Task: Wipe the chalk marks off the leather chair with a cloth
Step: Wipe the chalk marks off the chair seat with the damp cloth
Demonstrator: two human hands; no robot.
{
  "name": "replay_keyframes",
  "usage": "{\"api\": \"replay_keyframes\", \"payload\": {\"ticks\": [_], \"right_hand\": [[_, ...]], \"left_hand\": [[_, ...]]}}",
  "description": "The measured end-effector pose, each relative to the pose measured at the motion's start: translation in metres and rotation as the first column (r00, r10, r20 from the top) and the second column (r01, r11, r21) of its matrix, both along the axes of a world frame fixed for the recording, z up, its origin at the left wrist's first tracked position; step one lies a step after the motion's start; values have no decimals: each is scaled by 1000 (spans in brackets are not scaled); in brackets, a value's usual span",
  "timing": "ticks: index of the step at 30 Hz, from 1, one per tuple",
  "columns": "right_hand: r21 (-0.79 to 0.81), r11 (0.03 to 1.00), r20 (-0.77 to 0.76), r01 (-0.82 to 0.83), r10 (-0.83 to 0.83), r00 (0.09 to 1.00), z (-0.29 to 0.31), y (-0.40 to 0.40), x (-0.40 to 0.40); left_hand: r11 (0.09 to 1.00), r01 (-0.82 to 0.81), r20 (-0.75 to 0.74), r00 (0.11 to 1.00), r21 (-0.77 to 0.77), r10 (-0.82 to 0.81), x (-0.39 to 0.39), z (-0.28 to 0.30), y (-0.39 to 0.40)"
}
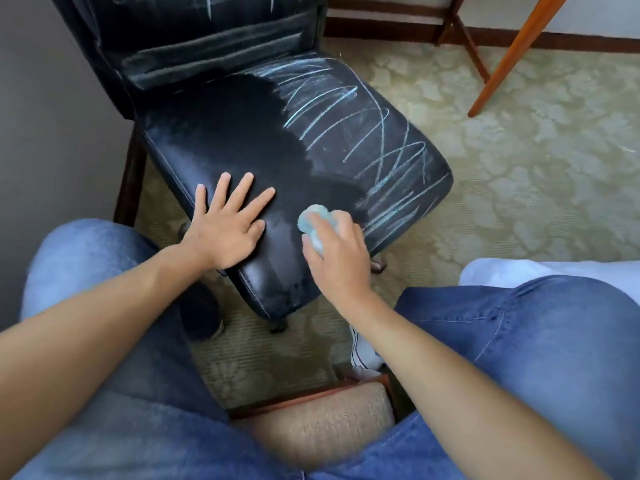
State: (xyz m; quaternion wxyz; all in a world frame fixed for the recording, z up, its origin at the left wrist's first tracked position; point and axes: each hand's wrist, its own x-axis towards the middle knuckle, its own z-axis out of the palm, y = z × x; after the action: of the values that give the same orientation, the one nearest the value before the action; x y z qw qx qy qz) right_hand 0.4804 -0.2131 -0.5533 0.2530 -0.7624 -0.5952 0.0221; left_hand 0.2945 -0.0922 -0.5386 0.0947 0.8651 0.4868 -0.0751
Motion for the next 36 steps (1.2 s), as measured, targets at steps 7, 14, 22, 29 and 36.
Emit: {"api": "replay_keyframes", "payload": {"ticks": [7,14,22,29,36], "right_hand": [[4,963,171,-270,266,949,9,0,-32],[-80,967,100,243,-235,967,-4,-8,30],[-51,986,146,-159,165,976,-10,-33,-10],[-54,950,-10,307,-308,951,-15,-27,34],[4,999,-2,45,-45,999,-18,-37,-4]], "left_hand": [[995,-41,108,993,-89,50,-23,9,5],[998,-14,77,997,-54,18,-35,12,12],[989,-135,26,991,66,134,-11,9,-4],[986,-75,54,996,151,68,21,2,-43],[976,31,19,999,217,-36,32,-15,-57]]}}
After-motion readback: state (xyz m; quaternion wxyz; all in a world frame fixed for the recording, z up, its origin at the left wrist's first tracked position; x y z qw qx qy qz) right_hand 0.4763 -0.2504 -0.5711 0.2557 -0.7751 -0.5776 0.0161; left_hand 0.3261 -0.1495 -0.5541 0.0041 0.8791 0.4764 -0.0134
